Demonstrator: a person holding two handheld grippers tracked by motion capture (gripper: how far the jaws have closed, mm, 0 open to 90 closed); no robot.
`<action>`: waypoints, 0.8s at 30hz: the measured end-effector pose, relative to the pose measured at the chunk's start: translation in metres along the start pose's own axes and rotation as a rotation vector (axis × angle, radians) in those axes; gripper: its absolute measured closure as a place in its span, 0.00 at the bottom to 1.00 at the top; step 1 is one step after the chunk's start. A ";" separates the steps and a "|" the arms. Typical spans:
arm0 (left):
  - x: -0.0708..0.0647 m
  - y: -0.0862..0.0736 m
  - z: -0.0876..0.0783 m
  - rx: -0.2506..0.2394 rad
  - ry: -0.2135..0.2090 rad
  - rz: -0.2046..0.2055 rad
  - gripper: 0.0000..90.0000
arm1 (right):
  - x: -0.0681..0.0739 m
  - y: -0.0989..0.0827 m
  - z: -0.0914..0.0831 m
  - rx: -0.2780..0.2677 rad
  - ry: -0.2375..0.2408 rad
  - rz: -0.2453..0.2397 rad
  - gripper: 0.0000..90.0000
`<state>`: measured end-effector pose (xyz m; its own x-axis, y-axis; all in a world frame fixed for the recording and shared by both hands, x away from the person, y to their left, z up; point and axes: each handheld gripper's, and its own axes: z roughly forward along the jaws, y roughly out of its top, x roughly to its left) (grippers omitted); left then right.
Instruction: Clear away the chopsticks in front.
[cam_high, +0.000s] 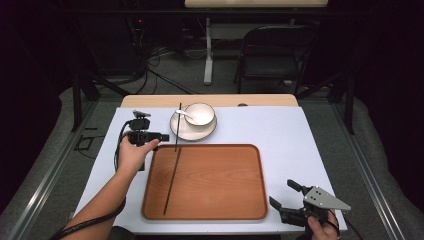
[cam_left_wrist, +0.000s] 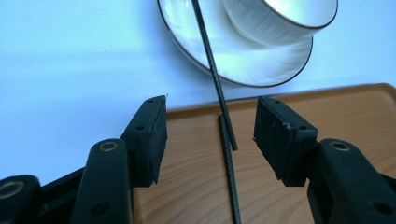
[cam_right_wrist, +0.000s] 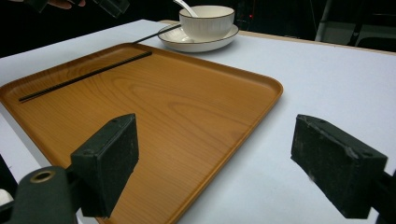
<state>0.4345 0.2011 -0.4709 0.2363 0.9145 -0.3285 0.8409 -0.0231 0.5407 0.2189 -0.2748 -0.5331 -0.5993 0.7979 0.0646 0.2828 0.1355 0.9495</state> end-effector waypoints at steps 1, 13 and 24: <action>-0.001 0.002 0.000 0.000 -0.002 -0.005 0.49 | 0.000 0.000 0.000 0.000 0.000 0.000 0.16; -0.003 0.030 0.013 0.023 0.020 -0.005 0.55 | 0.000 0.000 0.000 0.000 0.001 0.001 0.16; -0.010 0.045 0.040 0.048 0.071 0.022 0.67 | 0.000 0.000 0.000 -0.001 0.005 0.001 0.16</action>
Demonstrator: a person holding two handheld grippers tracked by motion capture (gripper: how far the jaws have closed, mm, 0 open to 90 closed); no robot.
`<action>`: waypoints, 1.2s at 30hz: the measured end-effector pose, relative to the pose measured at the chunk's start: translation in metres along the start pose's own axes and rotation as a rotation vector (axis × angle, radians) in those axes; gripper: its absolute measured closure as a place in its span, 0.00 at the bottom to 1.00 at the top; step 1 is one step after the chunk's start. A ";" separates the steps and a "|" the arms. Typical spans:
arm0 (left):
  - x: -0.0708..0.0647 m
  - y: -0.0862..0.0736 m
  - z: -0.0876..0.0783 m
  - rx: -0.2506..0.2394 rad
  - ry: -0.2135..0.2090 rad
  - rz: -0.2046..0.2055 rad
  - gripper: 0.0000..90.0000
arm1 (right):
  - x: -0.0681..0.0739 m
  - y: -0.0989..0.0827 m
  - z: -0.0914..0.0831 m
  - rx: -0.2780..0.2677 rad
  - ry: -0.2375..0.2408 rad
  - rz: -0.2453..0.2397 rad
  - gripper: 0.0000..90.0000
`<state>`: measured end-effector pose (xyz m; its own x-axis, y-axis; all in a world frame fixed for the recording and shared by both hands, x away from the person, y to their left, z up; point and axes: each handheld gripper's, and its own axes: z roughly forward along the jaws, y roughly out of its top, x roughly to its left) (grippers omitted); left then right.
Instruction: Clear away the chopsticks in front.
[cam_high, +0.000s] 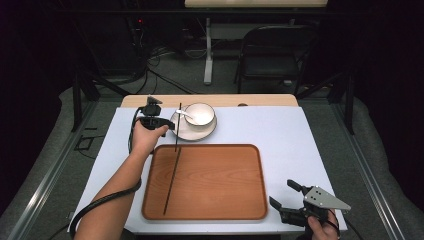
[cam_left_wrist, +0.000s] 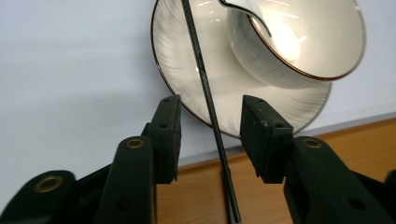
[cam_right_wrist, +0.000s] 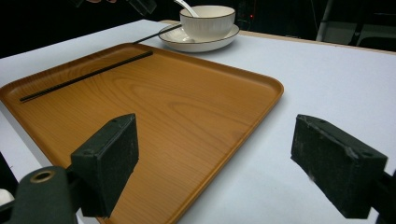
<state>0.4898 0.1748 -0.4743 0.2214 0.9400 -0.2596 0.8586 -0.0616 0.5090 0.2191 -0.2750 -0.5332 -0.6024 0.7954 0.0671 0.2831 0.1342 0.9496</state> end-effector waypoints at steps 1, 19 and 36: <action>0.000 0.001 0.003 -0.004 -0.005 -0.010 0.68 | 0.000 0.000 0.000 0.000 0.000 0.000 0.16; 0.000 0.016 0.042 0.021 0.001 -0.063 0.75 | 0.000 0.000 0.000 -0.001 0.005 -0.005 0.16; 0.003 0.022 0.062 0.094 -0.038 -0.181 0.85 | 0.000 0.000 0.000 -0.007 0.007 -0.006 0.16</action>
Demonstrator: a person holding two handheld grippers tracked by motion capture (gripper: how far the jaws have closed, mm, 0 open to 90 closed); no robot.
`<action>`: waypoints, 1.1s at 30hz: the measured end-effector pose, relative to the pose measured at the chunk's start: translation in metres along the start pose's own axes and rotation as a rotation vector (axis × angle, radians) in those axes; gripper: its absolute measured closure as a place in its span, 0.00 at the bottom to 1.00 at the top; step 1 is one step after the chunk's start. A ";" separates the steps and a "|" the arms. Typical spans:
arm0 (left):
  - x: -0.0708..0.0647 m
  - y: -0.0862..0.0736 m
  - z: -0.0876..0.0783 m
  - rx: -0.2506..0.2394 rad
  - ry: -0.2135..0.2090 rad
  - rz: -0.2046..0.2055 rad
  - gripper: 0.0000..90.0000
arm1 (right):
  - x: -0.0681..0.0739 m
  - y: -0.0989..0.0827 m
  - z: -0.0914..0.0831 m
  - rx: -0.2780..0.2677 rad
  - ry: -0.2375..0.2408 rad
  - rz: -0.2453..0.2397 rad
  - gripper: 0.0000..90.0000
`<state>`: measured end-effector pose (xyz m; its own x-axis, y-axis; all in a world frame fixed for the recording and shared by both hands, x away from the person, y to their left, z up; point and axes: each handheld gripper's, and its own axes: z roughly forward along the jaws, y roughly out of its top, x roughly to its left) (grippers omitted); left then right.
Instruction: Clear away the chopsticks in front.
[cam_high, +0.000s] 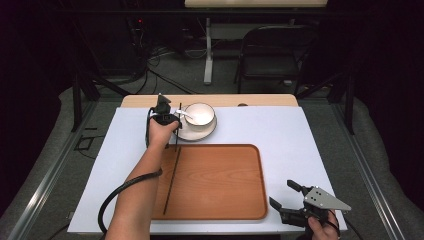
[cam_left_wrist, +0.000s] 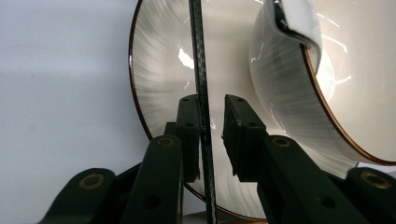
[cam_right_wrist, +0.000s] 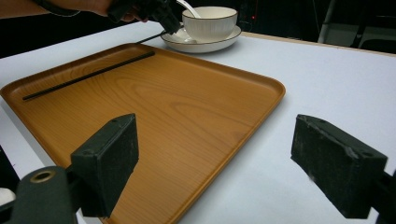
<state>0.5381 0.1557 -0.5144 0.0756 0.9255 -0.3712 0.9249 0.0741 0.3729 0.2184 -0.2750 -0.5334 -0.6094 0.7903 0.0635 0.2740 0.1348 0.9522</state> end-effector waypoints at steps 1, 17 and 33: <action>0.000 0.001 0.001 0.012 0.000 -0.008 0.86 | 0.000 0.000 0.000 0.001 0.000 0.000 0.16; 0.007 0.002 -0.006 0.028 -0.012 -0.069 0.95 | 0.000 0.000 -0.001 -0.001 -0.001 -0.005 0.16; 0.016 -0.012 -0.059 -0.023 -0.057 -0.002 0.95 | 0.000 0.000 -0.001 0.003 0.003 -0.011 0.16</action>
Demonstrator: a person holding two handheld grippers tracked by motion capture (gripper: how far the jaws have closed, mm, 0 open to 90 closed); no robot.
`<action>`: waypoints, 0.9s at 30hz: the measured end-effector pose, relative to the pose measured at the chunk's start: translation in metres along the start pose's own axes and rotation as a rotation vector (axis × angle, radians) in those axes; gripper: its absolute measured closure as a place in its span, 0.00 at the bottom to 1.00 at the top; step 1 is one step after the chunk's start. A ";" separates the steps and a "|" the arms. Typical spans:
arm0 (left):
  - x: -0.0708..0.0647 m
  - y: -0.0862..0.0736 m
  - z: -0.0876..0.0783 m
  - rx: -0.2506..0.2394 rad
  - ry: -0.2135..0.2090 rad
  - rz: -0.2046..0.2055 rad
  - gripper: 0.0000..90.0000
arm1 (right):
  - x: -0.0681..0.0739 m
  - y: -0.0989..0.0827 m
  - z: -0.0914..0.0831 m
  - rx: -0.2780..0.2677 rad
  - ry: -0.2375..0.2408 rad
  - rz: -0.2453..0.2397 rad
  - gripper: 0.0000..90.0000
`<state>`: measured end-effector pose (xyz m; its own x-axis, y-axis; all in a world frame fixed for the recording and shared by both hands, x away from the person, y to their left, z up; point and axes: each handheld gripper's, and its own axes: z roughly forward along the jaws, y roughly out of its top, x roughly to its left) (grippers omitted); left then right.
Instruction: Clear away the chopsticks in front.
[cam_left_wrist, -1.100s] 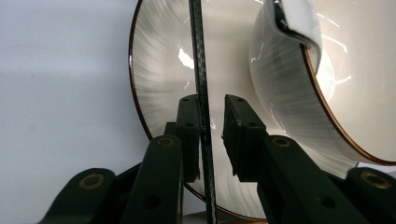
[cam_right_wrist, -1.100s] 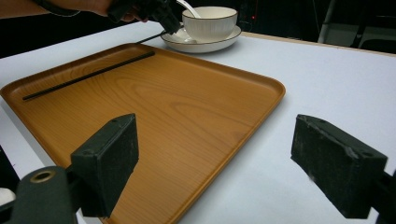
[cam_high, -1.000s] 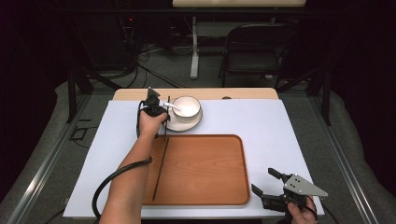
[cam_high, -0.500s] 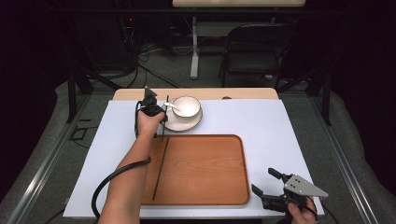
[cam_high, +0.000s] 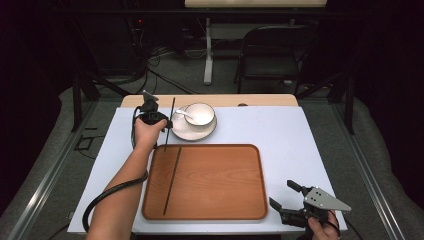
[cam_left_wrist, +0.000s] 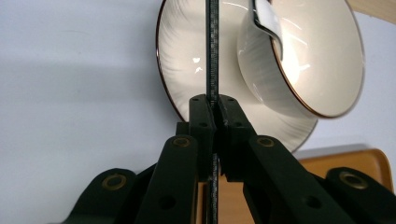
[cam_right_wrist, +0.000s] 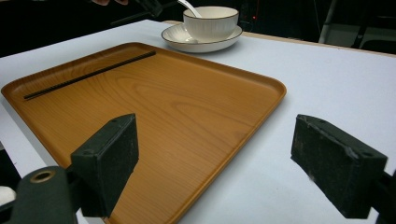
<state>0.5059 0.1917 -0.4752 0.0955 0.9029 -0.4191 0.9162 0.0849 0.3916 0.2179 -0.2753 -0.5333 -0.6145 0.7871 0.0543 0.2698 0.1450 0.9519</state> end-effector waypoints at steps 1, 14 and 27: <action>0.000 -0.002 -0.005 -0.007 -0.001 0.004 0.95 | 0.000 0.000 0.000 0.000 -0.001 0.001 0.16; 0.021 -0.039 -0.056 -0.022 -0.015 0.059 0.95 | 0.002 0.000 0.001 0.004 -0.003 0.011 0.16; 0.032 -0.086 -0.078 0.005 -0.078 0.047 0.95 | 0.001 0.000 0.001 0.008 -0.009 0.008 0.16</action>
<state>0.3994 0.2457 -0.4584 0.1681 0.8704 -0.4627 0.9117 0.0412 0.4087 0.2180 -0.2740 -0.5330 -0.6055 0.7937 0.0588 0.2807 0.1439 0.9489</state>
